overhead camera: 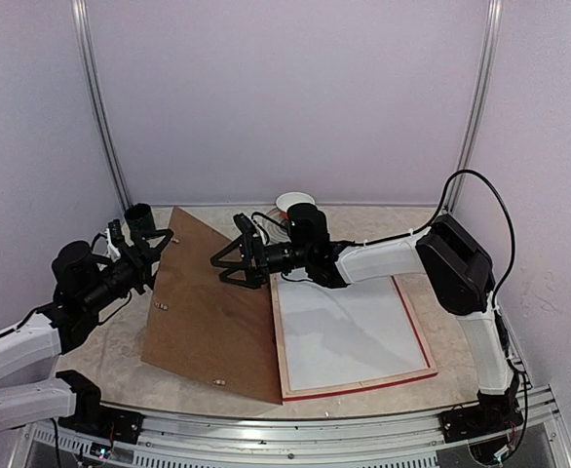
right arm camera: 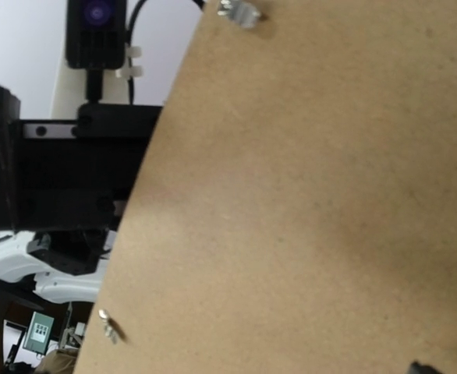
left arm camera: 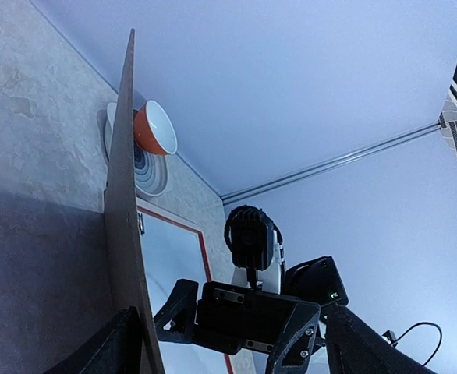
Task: Put the photo into the frame
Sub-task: Pick up the backboard from the center of the board.
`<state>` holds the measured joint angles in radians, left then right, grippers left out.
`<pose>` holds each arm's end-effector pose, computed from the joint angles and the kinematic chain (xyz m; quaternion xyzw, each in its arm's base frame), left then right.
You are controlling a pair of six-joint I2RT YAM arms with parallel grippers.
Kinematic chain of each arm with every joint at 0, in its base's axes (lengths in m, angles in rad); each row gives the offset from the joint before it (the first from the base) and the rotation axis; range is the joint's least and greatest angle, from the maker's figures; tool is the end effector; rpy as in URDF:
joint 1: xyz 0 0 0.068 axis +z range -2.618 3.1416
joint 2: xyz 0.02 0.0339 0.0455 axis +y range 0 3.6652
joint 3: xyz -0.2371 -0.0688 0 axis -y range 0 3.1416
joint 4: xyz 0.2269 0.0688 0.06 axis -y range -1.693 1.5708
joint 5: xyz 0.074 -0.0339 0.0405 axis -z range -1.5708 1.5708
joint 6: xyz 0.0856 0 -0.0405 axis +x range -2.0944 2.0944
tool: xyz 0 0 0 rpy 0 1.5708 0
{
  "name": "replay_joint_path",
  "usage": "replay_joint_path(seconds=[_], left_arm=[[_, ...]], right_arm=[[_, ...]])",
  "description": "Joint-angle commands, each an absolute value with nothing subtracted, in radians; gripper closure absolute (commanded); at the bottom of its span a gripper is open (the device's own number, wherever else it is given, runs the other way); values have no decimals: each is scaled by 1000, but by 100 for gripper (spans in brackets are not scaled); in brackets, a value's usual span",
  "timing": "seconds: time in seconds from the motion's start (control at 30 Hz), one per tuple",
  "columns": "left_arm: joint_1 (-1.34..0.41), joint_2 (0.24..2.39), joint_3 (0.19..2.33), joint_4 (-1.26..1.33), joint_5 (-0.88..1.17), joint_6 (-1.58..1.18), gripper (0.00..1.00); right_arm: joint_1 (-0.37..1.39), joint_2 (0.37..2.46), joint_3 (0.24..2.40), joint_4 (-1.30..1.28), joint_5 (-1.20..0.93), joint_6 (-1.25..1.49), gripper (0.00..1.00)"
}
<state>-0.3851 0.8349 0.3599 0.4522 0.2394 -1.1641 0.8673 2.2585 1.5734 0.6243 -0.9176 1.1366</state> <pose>0.2215 -0.1117 0.2353 -0.1924 0.6885 -0.5464 0.4363 0.2780 0.4329 0.1919 -0.2131 0.6878 0.6914 0.0592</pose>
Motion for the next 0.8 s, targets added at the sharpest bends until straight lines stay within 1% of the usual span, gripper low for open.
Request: replay_joint_path(seconds=[0.0,0.1,0.17,0.23,0.3,0.4,0.53,0.63,0.77], left_arm=[[-390,813,386,359,242,-1125,22],[-390,820,396,313,247,-1108,28],[-388,836,399,301,265,-1106,34],[-388,860,399,300,294,-1109,42],[-389,888,404,302,317,-1108,54],[-388,903,408,294,320,-1105,69],[-383,881,425,251,289,-1091,83],[-376,870,446,219,280,-1078,99],[-371,863,456,206,278,-1072,100]], right_arm=[[853,2201,1552,554,-911,1085,1],[846,2176,1548,497,-904,1046,1],[840,2160,1546,468,-901,1023,1],[835,2146,1542,451,-900,1008,1],[829,2131,1539,432,-899,993,1],[823,2110,1541,386,-894,962,1],[817,2088,1547,333,-894,933,1],[810,2070,1552,282,-893,910,1],[787,2023,1544,214,-884,871,1]])
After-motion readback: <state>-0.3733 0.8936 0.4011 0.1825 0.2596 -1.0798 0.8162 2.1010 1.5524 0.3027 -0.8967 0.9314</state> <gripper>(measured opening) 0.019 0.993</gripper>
